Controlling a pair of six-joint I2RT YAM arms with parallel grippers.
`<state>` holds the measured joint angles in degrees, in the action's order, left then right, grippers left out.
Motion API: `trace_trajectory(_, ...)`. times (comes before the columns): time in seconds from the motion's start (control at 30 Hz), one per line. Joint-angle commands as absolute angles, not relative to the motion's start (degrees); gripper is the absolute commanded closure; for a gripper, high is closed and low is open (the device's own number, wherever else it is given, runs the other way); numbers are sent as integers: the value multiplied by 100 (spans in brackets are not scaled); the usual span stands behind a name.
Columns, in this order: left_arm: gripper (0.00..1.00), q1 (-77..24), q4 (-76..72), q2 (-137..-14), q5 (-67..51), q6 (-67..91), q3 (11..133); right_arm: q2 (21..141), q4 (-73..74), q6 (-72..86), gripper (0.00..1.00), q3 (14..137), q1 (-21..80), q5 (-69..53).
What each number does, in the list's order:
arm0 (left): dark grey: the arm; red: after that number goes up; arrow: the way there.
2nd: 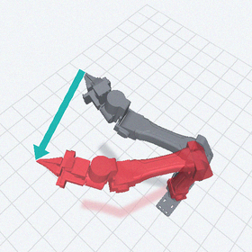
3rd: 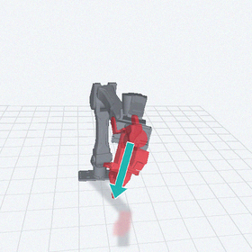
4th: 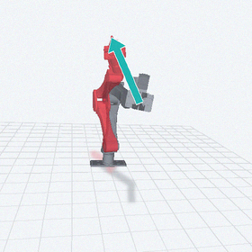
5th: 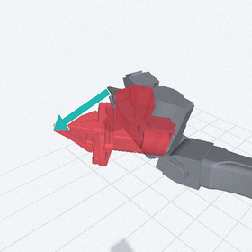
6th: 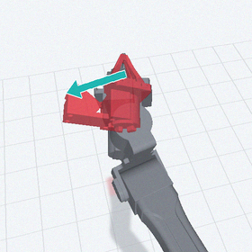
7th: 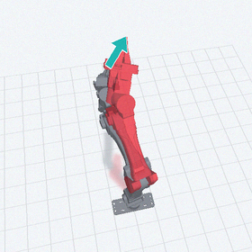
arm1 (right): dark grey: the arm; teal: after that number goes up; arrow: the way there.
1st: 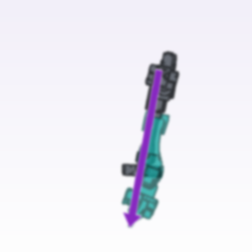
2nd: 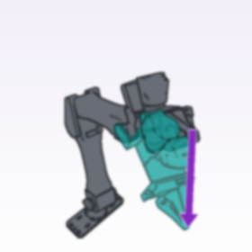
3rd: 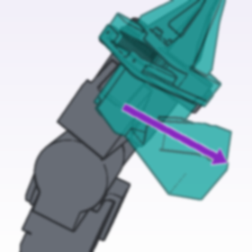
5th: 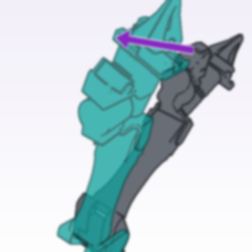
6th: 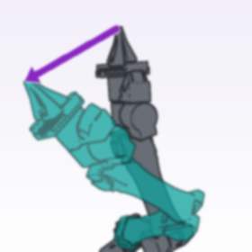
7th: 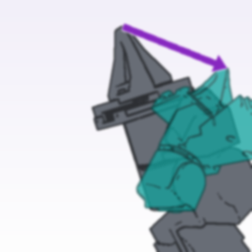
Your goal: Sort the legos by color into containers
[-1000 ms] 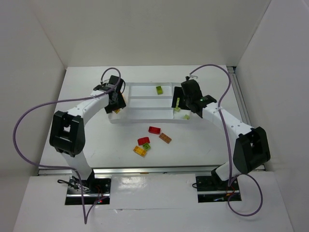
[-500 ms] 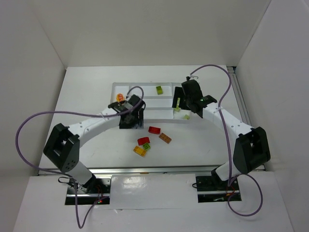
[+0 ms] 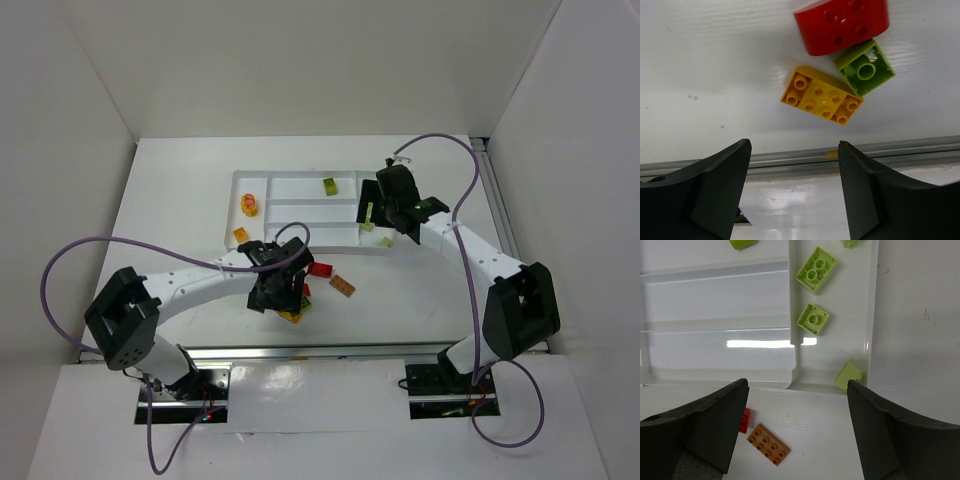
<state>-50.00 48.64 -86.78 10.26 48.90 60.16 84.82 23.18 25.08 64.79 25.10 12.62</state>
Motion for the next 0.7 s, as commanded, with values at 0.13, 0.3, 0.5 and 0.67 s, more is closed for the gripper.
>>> trace_trajectory(0.13,17,-4633,4263,-8376,527,4948,5503,8191,2224,2549,13,6346,2522,1274)
trace_trajectory(0.3,17,-4360,4148,-8595,571,4772,5449,8191,2224,2549,13,6346,2522,1274)
trace_trajectory(0.5,18,-3517,3964,-8586,536,4325,5335,8139,2224,2496,13,6284,2522,1327)
trace_trajectory(0.67,21,-3076,4025,-8518,484,4105,5457,8139,2224,2496,13,6284,2522,1327)
